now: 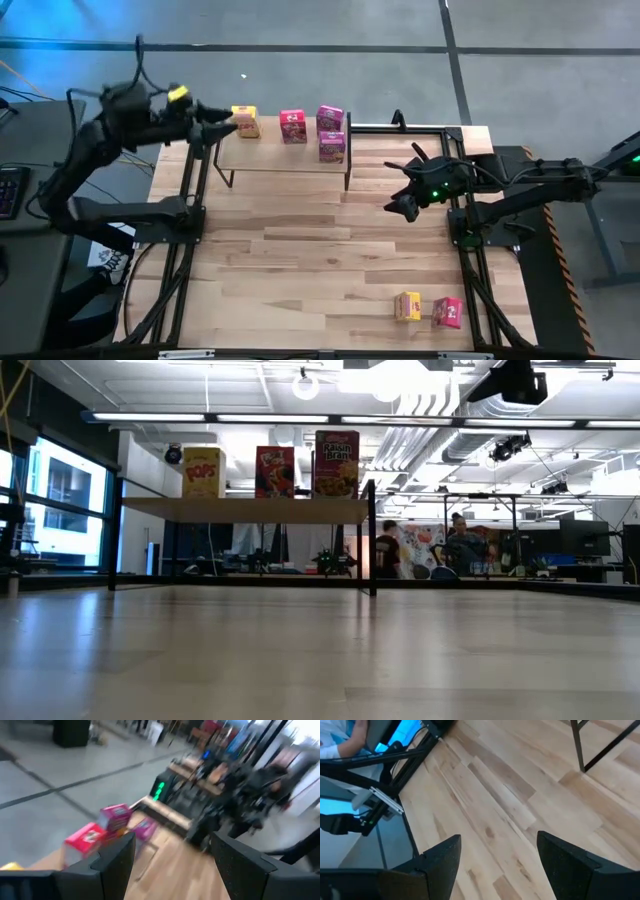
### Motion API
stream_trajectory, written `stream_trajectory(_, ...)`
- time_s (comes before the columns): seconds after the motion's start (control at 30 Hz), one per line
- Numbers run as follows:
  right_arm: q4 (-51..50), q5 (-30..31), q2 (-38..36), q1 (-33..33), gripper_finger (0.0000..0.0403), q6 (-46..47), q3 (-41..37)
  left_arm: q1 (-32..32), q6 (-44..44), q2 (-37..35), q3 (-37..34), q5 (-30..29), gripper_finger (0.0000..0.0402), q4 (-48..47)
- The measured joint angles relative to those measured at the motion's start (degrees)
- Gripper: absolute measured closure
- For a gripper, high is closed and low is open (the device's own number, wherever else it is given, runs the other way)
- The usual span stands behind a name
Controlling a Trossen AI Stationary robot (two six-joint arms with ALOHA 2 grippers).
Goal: Stack cereal on shelf
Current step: Put the yellow cereal box on the shelf aligned with the other yellow cereal box
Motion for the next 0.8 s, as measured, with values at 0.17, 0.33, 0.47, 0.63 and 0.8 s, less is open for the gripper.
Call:
stream_trajectory(0.17, 0.0, -1.4, 0.11, 0.0, 0.0146, 3.32, 0.02, -8.37, -6.15, -8.46, -17.77, -3.08, 0.0151, 17.48)
stream_trajectory(0.33, -0.56, -7.17, 0.11, 0.26, 0.0146, 10.95, 0.07, -15.01, -10.73, -12.72, -32.28, -5.24, 0.0151, 35.65)
stream_trajectory(0.47, -3.83, -11.77, 0.11, 5.13, 0.0146, 20.95, 0.09, -18.4, -12.6, -13.23, -37.29, -8.01, 0.0152, 43.3)
stream_trajectory(0.63, -8.78, -8.29, 1.93, 19.95, 0.0146, 38.56, 0.09, -20.28, -12.55, -12.5, -37.67, -9.33, 0.0151, 43.52)
stream_trajectory(0.8, -8.74, -3.07, 8.35, 35.39, 0.0146, 59.94, 0.09, -20.64, -12.88, -12.61, -37.67, -9.35, 0.0151, 43.63)
